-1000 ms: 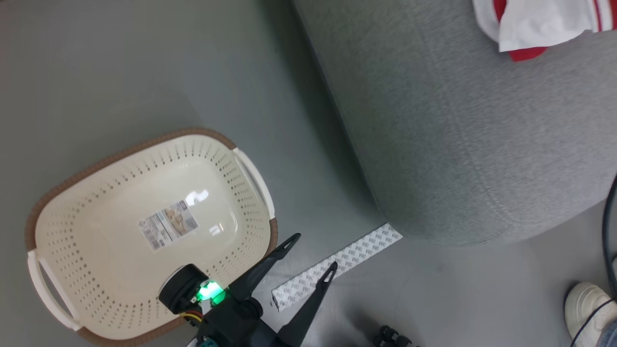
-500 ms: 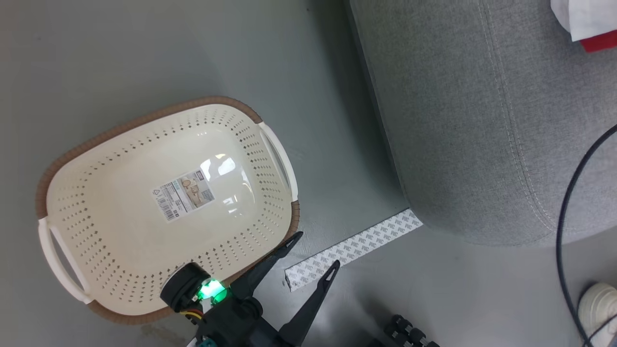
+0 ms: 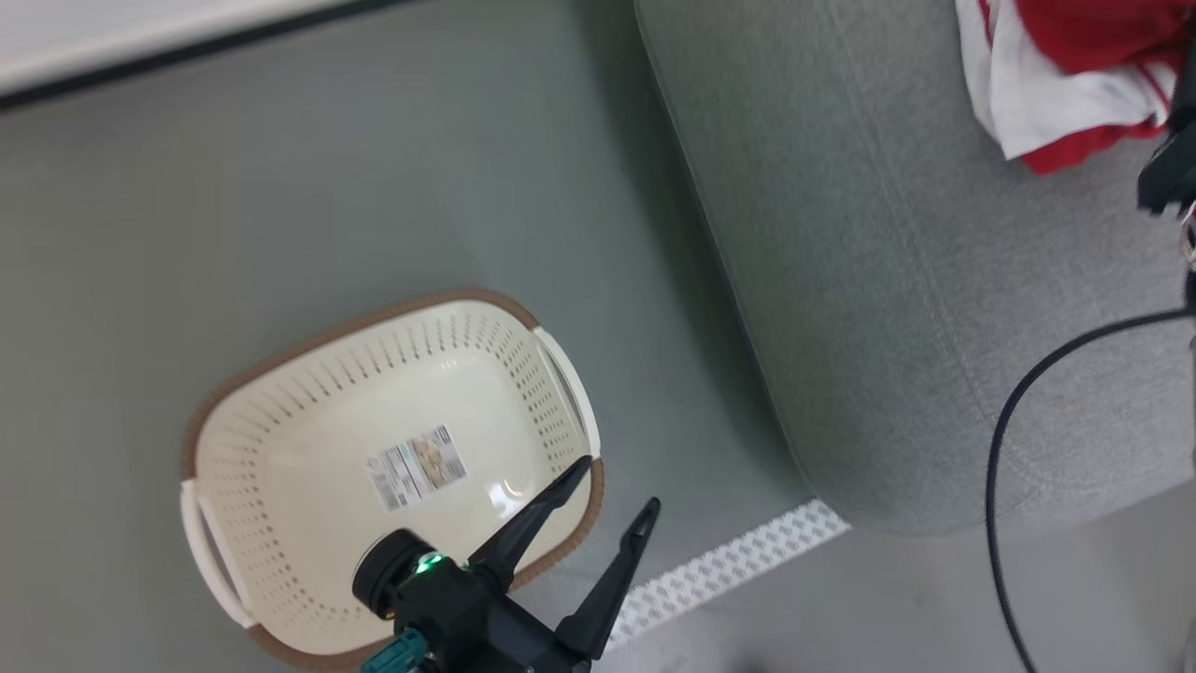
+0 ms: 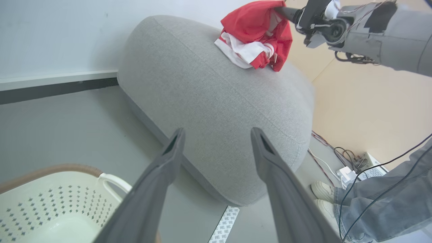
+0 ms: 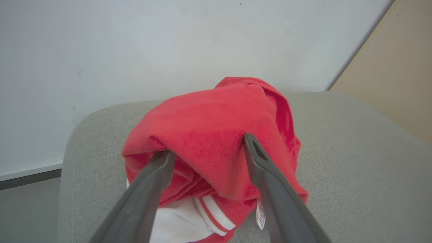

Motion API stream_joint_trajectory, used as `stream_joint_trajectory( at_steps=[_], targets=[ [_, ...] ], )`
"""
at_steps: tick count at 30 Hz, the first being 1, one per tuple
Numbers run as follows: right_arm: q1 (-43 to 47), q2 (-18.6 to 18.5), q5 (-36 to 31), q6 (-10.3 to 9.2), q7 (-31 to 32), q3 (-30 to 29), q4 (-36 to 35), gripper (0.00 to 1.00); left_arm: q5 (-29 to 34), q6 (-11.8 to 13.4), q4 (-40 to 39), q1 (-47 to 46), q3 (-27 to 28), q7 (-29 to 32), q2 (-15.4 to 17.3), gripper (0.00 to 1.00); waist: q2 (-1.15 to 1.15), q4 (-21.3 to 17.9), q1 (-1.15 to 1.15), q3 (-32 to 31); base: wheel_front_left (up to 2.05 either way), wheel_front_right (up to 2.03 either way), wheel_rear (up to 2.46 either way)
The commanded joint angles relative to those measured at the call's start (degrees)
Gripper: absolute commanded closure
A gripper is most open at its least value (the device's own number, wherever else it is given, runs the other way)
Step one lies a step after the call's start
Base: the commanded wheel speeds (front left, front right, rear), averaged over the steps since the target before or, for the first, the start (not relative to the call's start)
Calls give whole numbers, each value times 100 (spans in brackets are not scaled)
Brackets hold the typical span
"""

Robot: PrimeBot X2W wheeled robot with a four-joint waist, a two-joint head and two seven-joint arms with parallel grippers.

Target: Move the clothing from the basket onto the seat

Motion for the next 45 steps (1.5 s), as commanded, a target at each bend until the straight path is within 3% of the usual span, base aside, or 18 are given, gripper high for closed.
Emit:
stream_joint_trajectory(
  at_steps=[1,10,19,26,38,45],
  targets=[
    [302,-20,120,1,56,115,-64,0,-151,13,223,80,26,-75,-58,0,0,421,1,-1040,0,0,0],
    [1361,172,801,-1,39,517,-473,0,-704,202,1082,377,388,-265,-203,0,0,702,1,-2205,0,0,0],
    [2808,226,1691,0,186,1115,-1400,0,-832,808,1300,688,1010,-417,-248,0,0,1104,1,-3111,0,0,0],
    [3672,403,2223,0,64,1230,-2358,0,-971,1198,1340,904,1624,-442,-92,0,0,1468,1,-3370,0,0,0],
    [4637,1055,2115,0,-158,1210,-3100,0,-975,1379,1436,1157,2081,-452,167,0,0,1999,1,-3647,0,0,0],
    [5297,1442,1395,0,-330,1256,-3400,0,-790,1539,1216,1441,2372,-458,362,0,0,2101,1,-3759,0,0,0]
  ],
)
